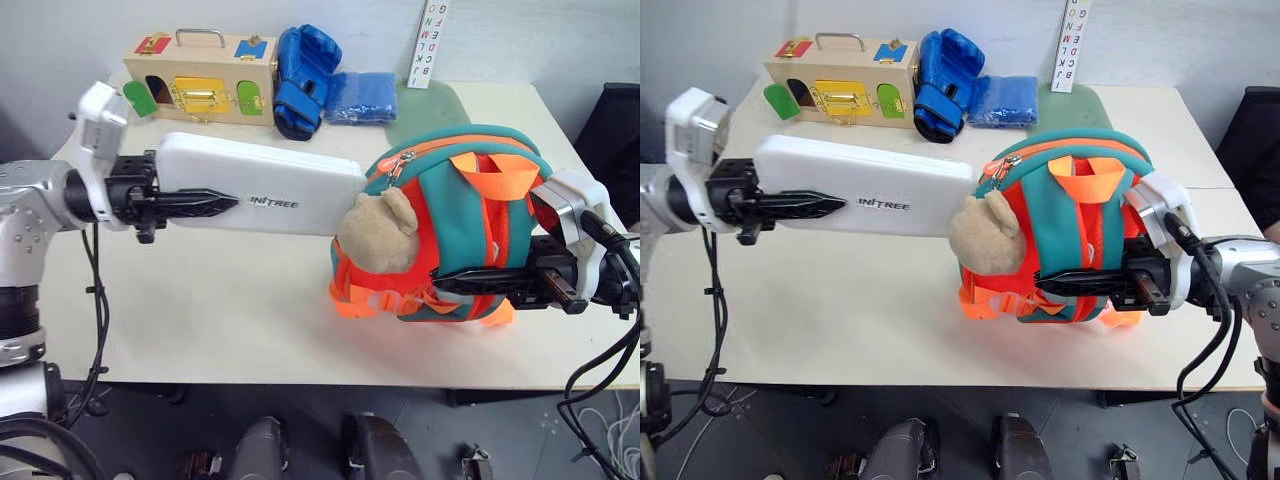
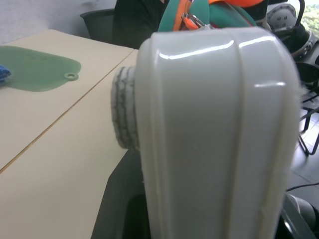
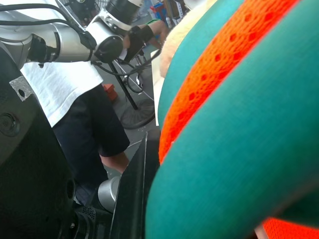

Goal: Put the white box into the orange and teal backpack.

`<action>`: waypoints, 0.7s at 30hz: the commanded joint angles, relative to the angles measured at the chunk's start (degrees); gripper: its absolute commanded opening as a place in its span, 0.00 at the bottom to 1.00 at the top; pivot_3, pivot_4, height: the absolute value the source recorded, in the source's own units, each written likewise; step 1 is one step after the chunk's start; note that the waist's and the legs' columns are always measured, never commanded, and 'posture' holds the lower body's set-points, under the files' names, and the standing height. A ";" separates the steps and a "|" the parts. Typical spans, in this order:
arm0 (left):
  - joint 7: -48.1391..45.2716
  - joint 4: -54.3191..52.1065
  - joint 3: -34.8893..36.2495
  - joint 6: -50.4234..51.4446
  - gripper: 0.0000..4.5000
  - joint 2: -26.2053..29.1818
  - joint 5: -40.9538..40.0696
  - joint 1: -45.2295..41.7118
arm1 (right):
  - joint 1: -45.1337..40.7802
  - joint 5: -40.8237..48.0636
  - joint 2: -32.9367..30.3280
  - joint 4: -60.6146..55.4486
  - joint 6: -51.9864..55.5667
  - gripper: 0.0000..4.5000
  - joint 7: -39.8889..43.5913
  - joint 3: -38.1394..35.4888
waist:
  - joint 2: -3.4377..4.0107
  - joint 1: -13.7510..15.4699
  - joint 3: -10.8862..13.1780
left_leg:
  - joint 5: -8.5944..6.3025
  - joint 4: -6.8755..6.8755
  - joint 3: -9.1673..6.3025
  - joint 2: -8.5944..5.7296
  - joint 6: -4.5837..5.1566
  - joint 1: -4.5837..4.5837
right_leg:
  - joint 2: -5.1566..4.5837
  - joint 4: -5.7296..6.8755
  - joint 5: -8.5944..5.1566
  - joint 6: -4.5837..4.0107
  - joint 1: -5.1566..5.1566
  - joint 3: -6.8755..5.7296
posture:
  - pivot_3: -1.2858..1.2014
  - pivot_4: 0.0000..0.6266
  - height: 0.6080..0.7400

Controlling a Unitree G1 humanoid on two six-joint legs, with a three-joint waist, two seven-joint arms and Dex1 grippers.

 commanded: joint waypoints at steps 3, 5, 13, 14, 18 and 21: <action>0.60 2.14 -1.79 -3.69 0.27 -4.50 2.79 -4.98 | 0.00 2.04 -0.82 -1.52 0.34 0.01 1.04 -1.00 | 0.00 0.48 0.00 | -0.01 0.06 -0.02 0.01 0.01 -0.03 | 0.01 0.01 0.00 0.00 0.00 -0.04 | 0.52 0.24 1.00; 0.30 2.37 -3.05 -3.78 0.27 -6.22 3.43 -6.05 | 0.09 2.88 -1.00 -1.75 0.80 0.01 1.49 -1.16 | 0.00 0.54 0.00 | -0.02 0.15 -0.01 0.02 0.03 -0.04 | 0.02 0.04 0.00 0.00 0.00 -0.05 | 0.52 0.24 1.00; -2.05 5.91 -8.62 -8.68 0.27 -9.36 10.09 -9.30 | 0.99 3.45 -1.77 -3.53 1.17 0.01 3.49 -0.76 | 0.00 0.83 0.00 | -0.26 0.56 -0.03 0.02 0.42 -0.13 | 0.00 0.19 0.01 0.02 0.01 -0.05 | 0.52 0.24 1.00; -2.48 7.15 -8.63 -8.97 0.27 -9.45 10.46 -10.09 | 1.30 3.71 -2.04 -3.78 1.31 0.01 3.86 -1.01 | 0.00 0.84 0.00 | -0.27 0.56 -0.03 0.03 0.42 -0.13 | 0.01 0.19 0.01 0.02 0.01 -0.06 | 0.52 0.24 1.00; -3.73 9.71 -8.74 -7.96 0.27 -11.52 10.05 -12.67 | 1.43 3.93 -2.19 -4.02 0.92 0.01 4.17 -1.12 | 0.00 0.75 0.00 | -0.28 0.56 -0.03 0.03 0.43 -0.14 | 0.01 0.20 0.01 0.02 0.01 -0.07 | 0.52 0.24 1.00; -1.83 9.00 -10.69 -8.15 0.27 -17.19 10.49 -13.11 | -0.11 3.19 -0.32 -4.08 -0.05 0.01 2.43 0.38 | 0.00 0.85 0.00 | -0.28 0.57 -0.04 0.03 0.44 -0.14 | 0.01 0.21 0.01 0.02 0.01 -0.08 | 0.52 0.24 1.00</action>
